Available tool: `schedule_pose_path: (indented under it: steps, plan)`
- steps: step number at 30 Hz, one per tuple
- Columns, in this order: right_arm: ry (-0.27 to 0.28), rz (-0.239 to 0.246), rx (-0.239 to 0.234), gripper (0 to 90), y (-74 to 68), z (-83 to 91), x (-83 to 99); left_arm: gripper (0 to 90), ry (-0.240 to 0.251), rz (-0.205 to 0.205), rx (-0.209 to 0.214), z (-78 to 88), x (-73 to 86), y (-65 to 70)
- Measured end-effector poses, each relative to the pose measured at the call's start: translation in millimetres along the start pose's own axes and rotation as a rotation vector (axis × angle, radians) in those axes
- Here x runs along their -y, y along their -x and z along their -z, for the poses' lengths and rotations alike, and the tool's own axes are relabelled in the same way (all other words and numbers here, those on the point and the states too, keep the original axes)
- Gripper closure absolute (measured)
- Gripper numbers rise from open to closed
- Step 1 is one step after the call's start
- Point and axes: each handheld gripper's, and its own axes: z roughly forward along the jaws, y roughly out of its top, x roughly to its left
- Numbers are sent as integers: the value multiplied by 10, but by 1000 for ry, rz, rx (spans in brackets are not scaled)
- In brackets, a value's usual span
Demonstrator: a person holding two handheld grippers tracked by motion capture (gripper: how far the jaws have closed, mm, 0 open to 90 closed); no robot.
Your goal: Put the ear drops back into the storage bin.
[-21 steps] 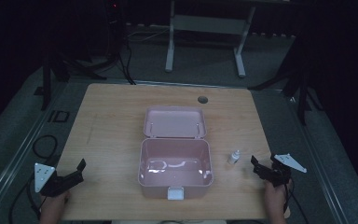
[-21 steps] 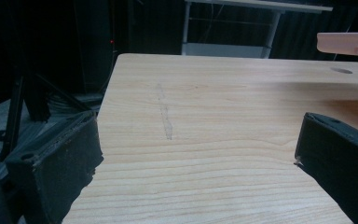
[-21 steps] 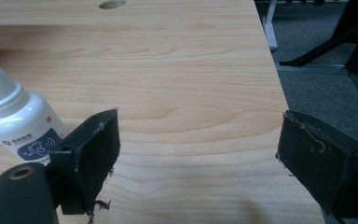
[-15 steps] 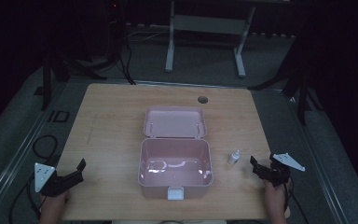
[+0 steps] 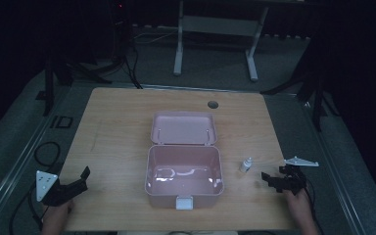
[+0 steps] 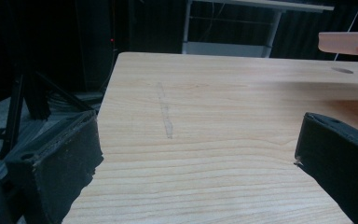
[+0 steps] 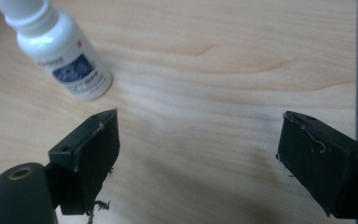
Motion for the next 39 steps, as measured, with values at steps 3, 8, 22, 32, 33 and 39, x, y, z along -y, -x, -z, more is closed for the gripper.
schedule_pose_path:
  steps: [3,8,22,32,33,39]
  plan:
    - [-62,40,-23,123,-23,12,-60,4,1,-1,1,0,0,1]
    - [-179,121,-46,124,-78,27,-140,4,1,-1,2,0,0,0]
    - [-460,310,-109,124,-233,82,-284,4,0,-4,1,1,0,2]
    - [-661,411,-96,124,-372,79,-385,4,-1,-3,2,0,0,1]
    - [-690,416,-98,124,-391,77,-395,4,-1,-3,1,0,0,2]
    - [-854,458,-92,124,-492,6,-427,4,0,-1,2,0,0,1]
